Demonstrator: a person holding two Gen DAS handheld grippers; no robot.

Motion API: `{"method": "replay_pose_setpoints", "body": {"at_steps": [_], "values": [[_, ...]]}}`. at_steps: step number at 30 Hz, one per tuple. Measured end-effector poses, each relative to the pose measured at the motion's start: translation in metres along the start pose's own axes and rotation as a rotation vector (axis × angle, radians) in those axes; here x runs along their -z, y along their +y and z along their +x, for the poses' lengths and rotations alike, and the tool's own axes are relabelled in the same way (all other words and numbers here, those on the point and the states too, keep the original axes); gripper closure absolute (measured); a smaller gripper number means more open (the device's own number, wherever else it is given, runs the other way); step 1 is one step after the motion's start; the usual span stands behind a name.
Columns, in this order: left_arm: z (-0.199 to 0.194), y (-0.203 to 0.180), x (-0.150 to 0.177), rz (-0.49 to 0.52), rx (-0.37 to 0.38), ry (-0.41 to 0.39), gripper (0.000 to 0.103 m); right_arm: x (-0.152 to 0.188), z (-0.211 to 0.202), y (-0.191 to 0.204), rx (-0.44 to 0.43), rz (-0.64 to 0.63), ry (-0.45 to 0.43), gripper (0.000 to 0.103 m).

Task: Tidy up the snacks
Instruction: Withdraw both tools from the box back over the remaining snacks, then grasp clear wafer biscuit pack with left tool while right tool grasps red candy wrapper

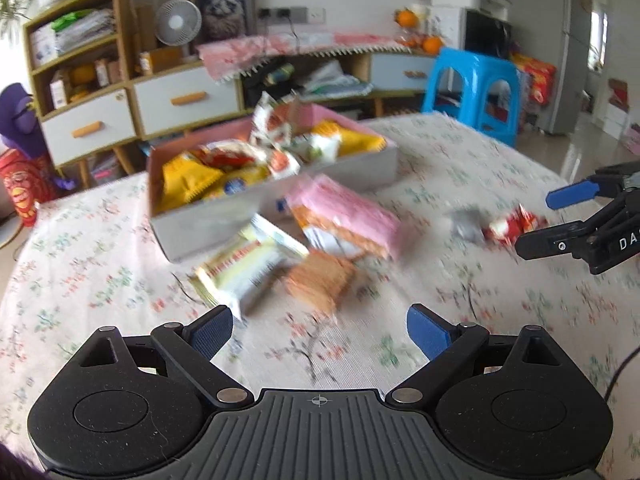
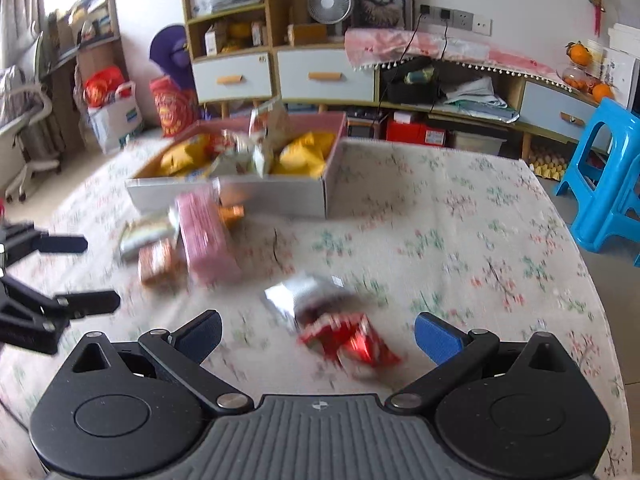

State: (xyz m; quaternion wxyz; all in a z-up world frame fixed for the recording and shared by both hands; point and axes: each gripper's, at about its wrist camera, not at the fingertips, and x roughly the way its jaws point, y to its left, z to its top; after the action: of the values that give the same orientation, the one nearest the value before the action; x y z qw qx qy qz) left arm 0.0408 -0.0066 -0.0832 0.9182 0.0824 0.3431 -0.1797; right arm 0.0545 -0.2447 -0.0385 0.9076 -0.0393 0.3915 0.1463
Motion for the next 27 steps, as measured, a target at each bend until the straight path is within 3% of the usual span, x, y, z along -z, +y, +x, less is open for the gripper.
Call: {"method": "replay_pose_setpoints", "body": {"at_steps": [9, 12, 21, 27], "values": [[0.016, -0.005, 0.011, -0.019, 0.052, 0.055, 0.01, 0.034, 0.014, -0.006, 0.017, -0.06, 0.081, 0.01], [0.021, -0.004, 0.013, -0.031, 0.073, 0.059, 0.01, 0.037, 0.015, -0.008, -0.001, -0.054, 0.061, 0.01], [0.033, 0.001, 0.013, -0.02, 0.058, -0.011, 0.01, 0.034, 0.025, -0.013, -0.037, -0.066, 0.0, 0.01], [0.043, 0.006, 0.005, -0.047, 0.036, -0.04, 0.015, 0.026, 0.031, -0.012, -0.035, -0.07, 0.022, 0.01]]}}
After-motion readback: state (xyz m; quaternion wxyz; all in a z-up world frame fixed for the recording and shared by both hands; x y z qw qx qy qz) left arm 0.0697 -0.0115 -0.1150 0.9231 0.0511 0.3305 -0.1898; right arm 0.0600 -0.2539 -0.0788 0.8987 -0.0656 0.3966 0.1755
